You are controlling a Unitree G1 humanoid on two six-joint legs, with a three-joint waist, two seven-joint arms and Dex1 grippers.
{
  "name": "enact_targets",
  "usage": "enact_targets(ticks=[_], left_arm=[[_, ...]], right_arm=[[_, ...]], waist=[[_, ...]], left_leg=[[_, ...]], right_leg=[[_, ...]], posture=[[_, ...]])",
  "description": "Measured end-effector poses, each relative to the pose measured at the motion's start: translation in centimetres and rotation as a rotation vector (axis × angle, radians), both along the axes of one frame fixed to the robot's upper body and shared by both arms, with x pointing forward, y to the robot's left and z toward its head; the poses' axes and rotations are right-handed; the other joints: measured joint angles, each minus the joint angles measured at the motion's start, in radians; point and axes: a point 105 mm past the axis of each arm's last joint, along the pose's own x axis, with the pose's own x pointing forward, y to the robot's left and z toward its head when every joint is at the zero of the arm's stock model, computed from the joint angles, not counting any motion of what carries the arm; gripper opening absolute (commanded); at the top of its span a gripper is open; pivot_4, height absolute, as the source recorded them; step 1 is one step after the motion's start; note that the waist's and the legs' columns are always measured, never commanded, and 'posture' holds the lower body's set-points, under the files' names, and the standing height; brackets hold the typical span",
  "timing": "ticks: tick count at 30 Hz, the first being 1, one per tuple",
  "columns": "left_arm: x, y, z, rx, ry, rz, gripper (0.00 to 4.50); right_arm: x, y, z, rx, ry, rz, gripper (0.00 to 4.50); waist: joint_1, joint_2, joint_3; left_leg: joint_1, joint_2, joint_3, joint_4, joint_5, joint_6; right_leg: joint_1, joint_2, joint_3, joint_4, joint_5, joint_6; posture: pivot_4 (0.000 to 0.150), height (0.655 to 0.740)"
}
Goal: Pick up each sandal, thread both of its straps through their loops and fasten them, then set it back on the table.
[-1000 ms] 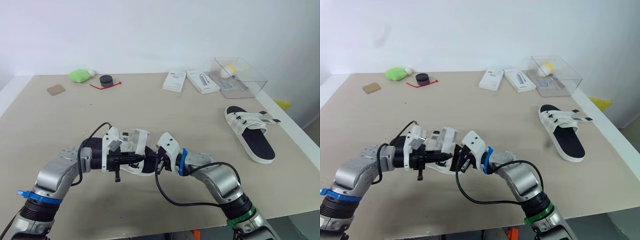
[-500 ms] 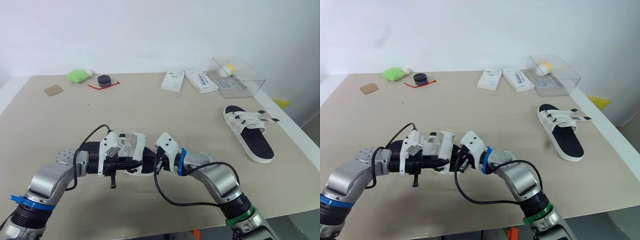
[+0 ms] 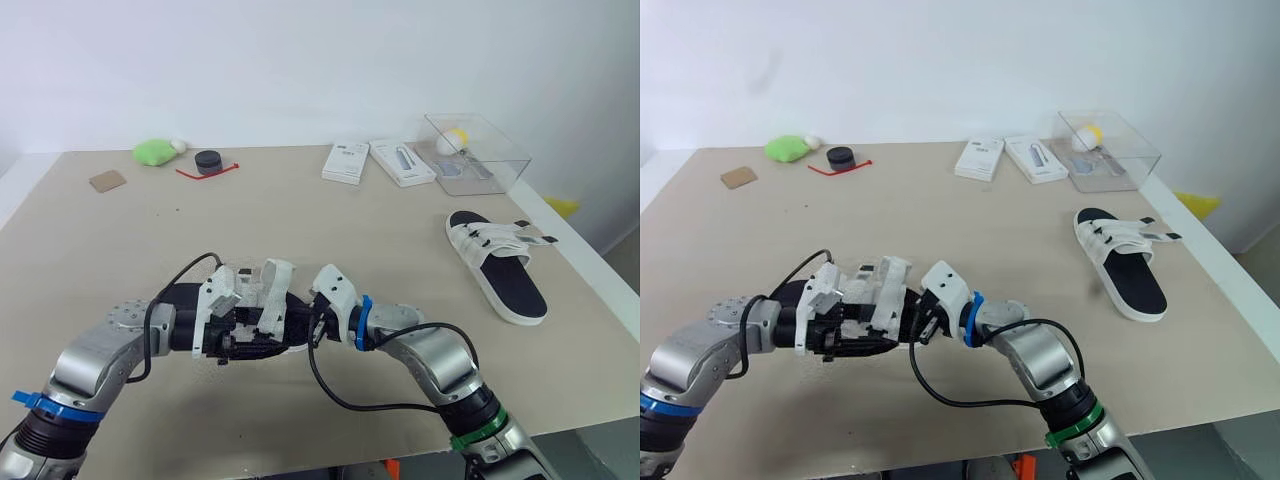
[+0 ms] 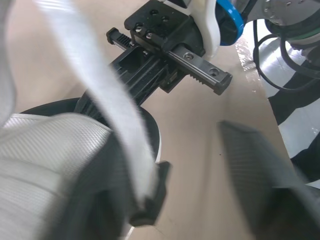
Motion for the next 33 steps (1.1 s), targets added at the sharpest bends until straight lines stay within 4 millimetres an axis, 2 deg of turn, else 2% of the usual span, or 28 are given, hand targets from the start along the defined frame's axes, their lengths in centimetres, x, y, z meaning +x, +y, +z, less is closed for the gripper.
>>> enact_targets(ticks=[1, 7, 8, 9, 11, 17, 25, 33], left_arm=[[0.2, 0.1, 0.0, -0.003, 0.0, 0.006, 4.46], [1.3, 0.5, 0.6, -0.007, -0.006, 0.04, 4.46], [1.4, 0.4, 0.7, -0.014, 0.003, 0.042, 4.23], [1.4, 0.3, 0.7, -0.022, 0.008, 0.044, 3.94], [1.6, 0.3, 0.9, -0.038, 0.023, 0.064, 3.08], [2.5, 0.3, 1.2, -0.072, 0.036, 0.125, 0.07], [1.6, 0.8, 0.3, -0.008, 0.032, 0.093, 0.07], [1.4, 0.7, 0.2, 0.016, 0.01, 0.068, 0.07]], right_arm=[[0.1, 0.0, 0.0, -0.001, 0.001, -0.001, 0.0], [0.3, 0.2, 0.1, 0.005, -0.009, -0.01, 0.0], [0.3, 0.2, 0.0, 0.006, -0.009, -0.011, 0.0], [0.3, 0.2, 0.0, 0.008, -0.01, -0.011, 0.0], [0.3, 0.2, 0.0, 0.01, -0.011, -0.009, 0.0], [0.4, 0.0, 0.0, 0.004, -0.01, 0.007, 0.0], [0.7, 0.0, 0.1, -0.001, -0.015, 0.014, 0.0], [0.6, 0.0, 0.1, -0.002, -0.012, 0.01, 0.0]], waist=[[0.0, 0.0, 0.0], [0.0, -0.001, 0.003], [0.0, -0.001, 0.003], [0.0, -0.001, 0.003], [0.0, -0.001, 0.003], [0.0, -0.002, 0.003], [0.0, -0.002, 0.003], [0.0, -0.002, 0.003]], left_leg=[[0.0, 0.0, 0.0, 0.0, 0.0, 0.0], [0.0, 0.0, 0.0, 0.0, 0.001, 0.0], [0.0, 0.0, 0.0, 0.001, 0.001, 0.0], [0.0, 0.0, 0.0, 0.001, 0.001, 0.0], [0.0, 0.0, 0.0, 0.001, 0.001, 0.001], [0.0, 0.0, 0.0, 0.001, 0.001, 0.001], [0.0, 0.0, 0.0, 0.0, 0.0, 0.0], [0.0, 0.0, 0.0, 0.0, -0.001, 0.0]], right_leg=[[0.0, 0.0, 0.0, 0.0, 0.0, 0.0], [-0.001, 0.0, 0.0, 0.0, 0.0, 0.0], [-0.001, 0.0, 0.0, 0.0, 0.0, 0.0], [-0.001, 0.0, 0.0, 0.0, 0.0, 0.0], [-0.001, 0.0, 0.0, 0.0, 0.0, 0.0], [0.0, 0.0, 0.0, 0.0, 0.0, 0.0], [0.0, 0.0, 0.0, 0.0, 0.0, 0.0], [0.0, 0.0, 0.0, 0.0, 0.0, 0.0]], posture=[[0.15, 0.74], [0.15, 0.74], [0.15, 0.74], [0.15, 0.74], [0.15, 0.74], [0.15, 0.74], [0.15, 0.74], [0.15, 0.74]])
